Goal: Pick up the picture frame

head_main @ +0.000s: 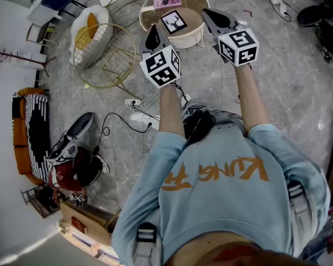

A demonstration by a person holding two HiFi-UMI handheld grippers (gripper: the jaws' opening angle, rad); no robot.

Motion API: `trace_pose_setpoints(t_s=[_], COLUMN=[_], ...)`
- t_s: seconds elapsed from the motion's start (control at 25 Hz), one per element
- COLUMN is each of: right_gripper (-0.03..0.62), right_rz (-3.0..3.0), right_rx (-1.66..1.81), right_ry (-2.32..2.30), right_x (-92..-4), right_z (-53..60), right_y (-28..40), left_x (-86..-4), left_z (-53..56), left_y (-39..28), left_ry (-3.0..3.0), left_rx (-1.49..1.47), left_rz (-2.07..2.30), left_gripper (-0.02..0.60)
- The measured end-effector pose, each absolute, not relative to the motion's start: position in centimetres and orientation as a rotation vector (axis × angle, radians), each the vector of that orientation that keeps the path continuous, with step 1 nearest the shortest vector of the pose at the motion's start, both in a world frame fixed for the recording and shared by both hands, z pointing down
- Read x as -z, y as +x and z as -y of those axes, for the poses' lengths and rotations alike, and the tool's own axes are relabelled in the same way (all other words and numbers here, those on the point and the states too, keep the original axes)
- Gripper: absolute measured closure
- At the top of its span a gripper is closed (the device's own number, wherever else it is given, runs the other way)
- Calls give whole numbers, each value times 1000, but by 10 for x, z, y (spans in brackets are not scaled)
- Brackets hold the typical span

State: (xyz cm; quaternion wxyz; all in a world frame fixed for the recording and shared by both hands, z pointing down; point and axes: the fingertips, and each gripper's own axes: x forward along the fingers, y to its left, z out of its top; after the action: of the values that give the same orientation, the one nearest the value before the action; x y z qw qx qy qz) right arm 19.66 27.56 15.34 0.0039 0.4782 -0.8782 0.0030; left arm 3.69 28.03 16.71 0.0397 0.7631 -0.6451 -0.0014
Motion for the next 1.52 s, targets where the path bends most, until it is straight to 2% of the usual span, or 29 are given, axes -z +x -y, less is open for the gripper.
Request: trace_pose_setpoints(t_s=[1.24, 1.52], right_gripper=[595, 596], right_rz=[2800, 2772], right_rx=[-80, -71], right_ry=[1501, 1461], right_x=[-155, -169], right_z=[-221, -183], right_y=[202, 193], left_x=[-173, -185], left_z=[-235, -185], left_y=[12, 5], left_ry=[2249, 2223], left_rx=[66, 103], left_rz=[2020, 1994], left_gripper=[563, 561])
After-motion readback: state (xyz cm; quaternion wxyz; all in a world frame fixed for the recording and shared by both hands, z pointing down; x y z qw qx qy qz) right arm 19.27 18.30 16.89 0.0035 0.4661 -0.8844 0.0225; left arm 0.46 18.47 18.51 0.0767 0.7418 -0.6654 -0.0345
